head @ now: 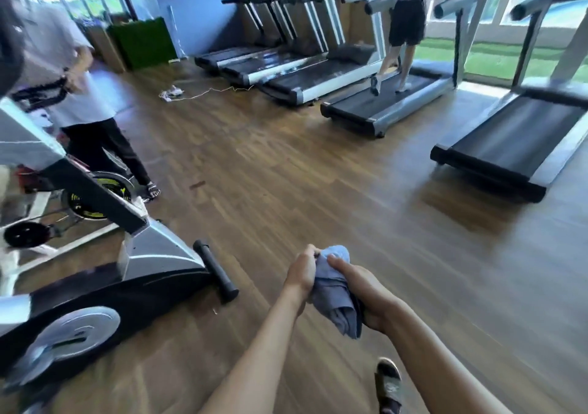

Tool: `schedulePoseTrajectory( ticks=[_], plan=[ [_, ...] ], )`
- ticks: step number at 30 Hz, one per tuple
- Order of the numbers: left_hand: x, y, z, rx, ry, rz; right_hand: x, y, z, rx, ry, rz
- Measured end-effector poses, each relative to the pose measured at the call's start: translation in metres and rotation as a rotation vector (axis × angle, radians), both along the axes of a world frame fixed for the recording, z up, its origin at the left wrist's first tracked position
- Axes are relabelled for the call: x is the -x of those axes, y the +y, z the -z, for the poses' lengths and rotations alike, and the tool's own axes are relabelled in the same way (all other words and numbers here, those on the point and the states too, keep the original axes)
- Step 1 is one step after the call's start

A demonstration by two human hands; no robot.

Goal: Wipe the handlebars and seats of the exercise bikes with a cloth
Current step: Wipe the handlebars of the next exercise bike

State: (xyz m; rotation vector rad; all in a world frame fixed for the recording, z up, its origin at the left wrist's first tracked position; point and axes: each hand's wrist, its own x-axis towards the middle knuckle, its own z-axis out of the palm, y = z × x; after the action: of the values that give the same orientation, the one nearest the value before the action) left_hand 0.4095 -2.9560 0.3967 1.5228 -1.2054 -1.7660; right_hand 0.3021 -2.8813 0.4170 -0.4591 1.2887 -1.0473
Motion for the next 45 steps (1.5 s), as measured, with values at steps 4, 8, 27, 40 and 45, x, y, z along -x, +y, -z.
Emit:
schedulePoseTrajectory(
  ticks=[4,8,27,40,45],
  plan=[
    [0.045,-0.080,-0.002,0.057,-0.046,-0.015,0.053,-0.087,0.000,0.022,0.045,-0.093],
    [0.086,-0.168,-0.014,0.127,-0.062,-0.136,0.102,-0.191,-0.016,0.088,0.101,-0.229],
    [-0.014,-0.489,-0.047,0.193,-0.113,-0.856,0.007,-0.600,-0.039,0.185,0.110,-0.925],
    [-0.140,-0.495,-0.034,0.044,-0.195,-1.580,-0.178,-0.679,-0.023,0.181,0.099,-1.616],
    [-0.133,-0.474,-0.039,0.006,-0.181,-1.955,-0.221,-0.672,-0.018,0.181,0.096,-1.958]
  ],
)
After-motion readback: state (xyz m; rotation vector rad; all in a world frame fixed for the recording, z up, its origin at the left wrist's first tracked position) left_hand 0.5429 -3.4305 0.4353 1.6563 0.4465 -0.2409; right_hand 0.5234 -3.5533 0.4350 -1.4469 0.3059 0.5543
